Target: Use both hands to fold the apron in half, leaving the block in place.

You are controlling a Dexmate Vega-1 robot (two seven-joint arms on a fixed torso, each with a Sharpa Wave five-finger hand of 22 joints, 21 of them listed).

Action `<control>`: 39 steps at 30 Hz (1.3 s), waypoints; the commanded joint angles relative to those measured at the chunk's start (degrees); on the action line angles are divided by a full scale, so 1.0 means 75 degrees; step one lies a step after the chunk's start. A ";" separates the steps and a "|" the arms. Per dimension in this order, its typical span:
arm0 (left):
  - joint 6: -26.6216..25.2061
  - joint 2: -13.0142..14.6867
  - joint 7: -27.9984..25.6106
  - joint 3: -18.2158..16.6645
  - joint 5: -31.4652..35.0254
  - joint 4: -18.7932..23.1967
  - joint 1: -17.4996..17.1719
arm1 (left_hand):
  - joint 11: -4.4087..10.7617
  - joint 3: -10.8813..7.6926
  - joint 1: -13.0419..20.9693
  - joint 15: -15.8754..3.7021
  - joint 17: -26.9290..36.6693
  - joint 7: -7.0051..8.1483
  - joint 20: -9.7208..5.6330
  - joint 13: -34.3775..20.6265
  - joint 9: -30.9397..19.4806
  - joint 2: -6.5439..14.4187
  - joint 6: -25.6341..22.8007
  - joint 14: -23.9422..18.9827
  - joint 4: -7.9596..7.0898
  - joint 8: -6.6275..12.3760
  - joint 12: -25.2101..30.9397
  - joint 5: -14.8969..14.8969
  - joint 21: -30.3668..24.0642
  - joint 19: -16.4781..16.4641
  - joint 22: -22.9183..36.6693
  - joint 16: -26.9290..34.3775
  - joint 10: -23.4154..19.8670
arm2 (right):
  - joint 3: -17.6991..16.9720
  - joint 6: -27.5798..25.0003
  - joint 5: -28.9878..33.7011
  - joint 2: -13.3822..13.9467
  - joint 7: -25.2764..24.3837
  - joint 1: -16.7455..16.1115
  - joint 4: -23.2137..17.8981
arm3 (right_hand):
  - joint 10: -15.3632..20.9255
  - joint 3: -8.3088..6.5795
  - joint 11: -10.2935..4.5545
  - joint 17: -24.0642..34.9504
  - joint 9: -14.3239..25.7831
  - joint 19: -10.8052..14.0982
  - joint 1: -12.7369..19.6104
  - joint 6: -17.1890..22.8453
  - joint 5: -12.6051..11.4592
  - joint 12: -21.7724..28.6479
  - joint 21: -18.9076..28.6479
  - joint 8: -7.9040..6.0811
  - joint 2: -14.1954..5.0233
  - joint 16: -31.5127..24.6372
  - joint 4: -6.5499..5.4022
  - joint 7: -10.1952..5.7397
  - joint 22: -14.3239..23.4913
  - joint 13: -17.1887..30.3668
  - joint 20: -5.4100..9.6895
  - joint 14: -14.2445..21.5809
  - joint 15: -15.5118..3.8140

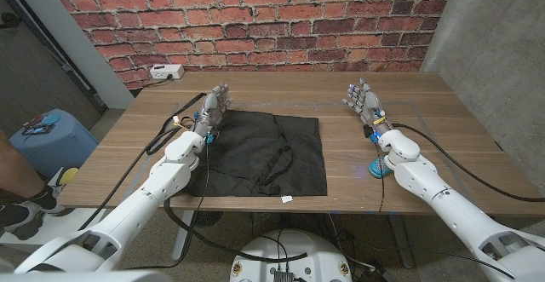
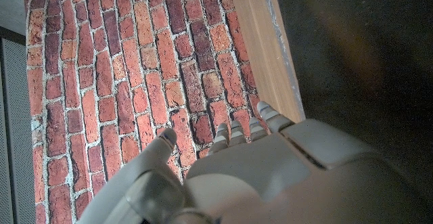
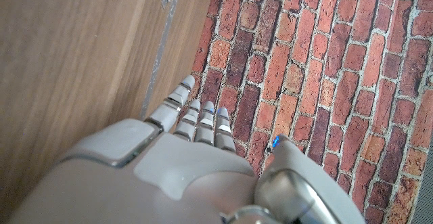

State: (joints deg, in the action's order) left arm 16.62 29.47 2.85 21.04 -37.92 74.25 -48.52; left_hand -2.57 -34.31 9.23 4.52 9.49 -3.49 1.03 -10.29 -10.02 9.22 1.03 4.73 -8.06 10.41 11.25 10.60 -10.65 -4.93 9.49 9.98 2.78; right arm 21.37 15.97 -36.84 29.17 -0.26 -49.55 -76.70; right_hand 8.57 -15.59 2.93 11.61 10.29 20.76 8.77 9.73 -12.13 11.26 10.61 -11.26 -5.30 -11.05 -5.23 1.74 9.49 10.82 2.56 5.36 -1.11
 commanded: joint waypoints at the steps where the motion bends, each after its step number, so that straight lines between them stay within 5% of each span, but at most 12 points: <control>1: 0.0131 0.0040 0.0092 -0.0039 -0.0043 0.0039 -0.0109 | -0.0014 -0.0064 0.0077 0.0013 0.0032 -0.0055 0.0010 -0.0029 -0.0015 0.0010 -0.0005 0.0021 0.0023 0.0038 0.0042 0.0042 -0.0034 -0.0045 0.0033 0.0037 0.0061 | -0.0003 -0.0076 0.0069 0.0051 -0.0240 -0.0194 -0.0323 | 0.0053 -0.0053 -0.0009 0.0021 0.0038 0.0066 0.0074 0.0055 -0.0039 0.0042 0.0038 -0.0032 0.0007 -0.0056 0.0009 -0.0009 0.0023 0.0025 0.0115 0.0057 -0.0005; 22: -0.0204 0.0354 -0.0305 -0.0028 0.0173 0.0690 -0.0397 | -0.0003 -0.0147 0.0177 0.0014 0.0015 -0.0043 0.0036 -0.0028 -0.0014 0.0029 -0.0009 0.0024 0.0162 0.0025 0.0032 0.0030 -0.0026 -0.0024 0.0032 0.0015 0.0066 | -0.0003 0.0064 0.0046 0.0027 0.0090 0.0096 0.0155 | 0.0059 -0.0068 -0.0006 -0.0001 0.0038 0.0057 0.0102 0.0064 -0.0049 0.0032 0.0034 -0.0017 0.0015 -0.0046 0.0054 -0.0012 0.0024 0.0026 0.0091 0.0052 0.0004; 39: -0.0521 0.0951 -0.0762 -0.0232 0.0264 0.1882 -0.1245 | 0.0008 -0.0223 0.0285 0.0018 0.0006 -0.0038 0.0049 -0.0026 -0.0014 0.0053 0.0012 0.0032 0.0291 0.0012 0.0023 0.0012 -0.0019 0.0000 0.0031 0.0004 0.0076 | 0.0048 0.0063 0.0014 0.0053 0.0353 0.0199 0.0330 | 0.0055 -0.0088 -0.0021 -0.0018 0.0038 0.0052 0.0138 0.0065 -0.0055 0.0022 0.0032 -0.0004 0.0017 -0.0038 0.0100 -0.0024 0.0024 0.0026 0.0089 0.0045 0.0003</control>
State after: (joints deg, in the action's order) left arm 14.74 33.97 -0.70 20.11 -36.32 83.28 -54.25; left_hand -2.56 -35.89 10.65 4.51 9.48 -3.48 1.03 -10.27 -10.00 9.72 1.03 4.72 -6.47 10.41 11.25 10.59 -10.65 -4.92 9.47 9.98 2.77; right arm 21.47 16.42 -36.56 29.31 1.33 -48.63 -75.12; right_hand 8.57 -15.98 2.93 11.45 10.27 20.74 9.22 9.73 -12.13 11.25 10.61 -11.26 -5.30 -11.05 -4.82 1.74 9.48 10.82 2.55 5.35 -1.11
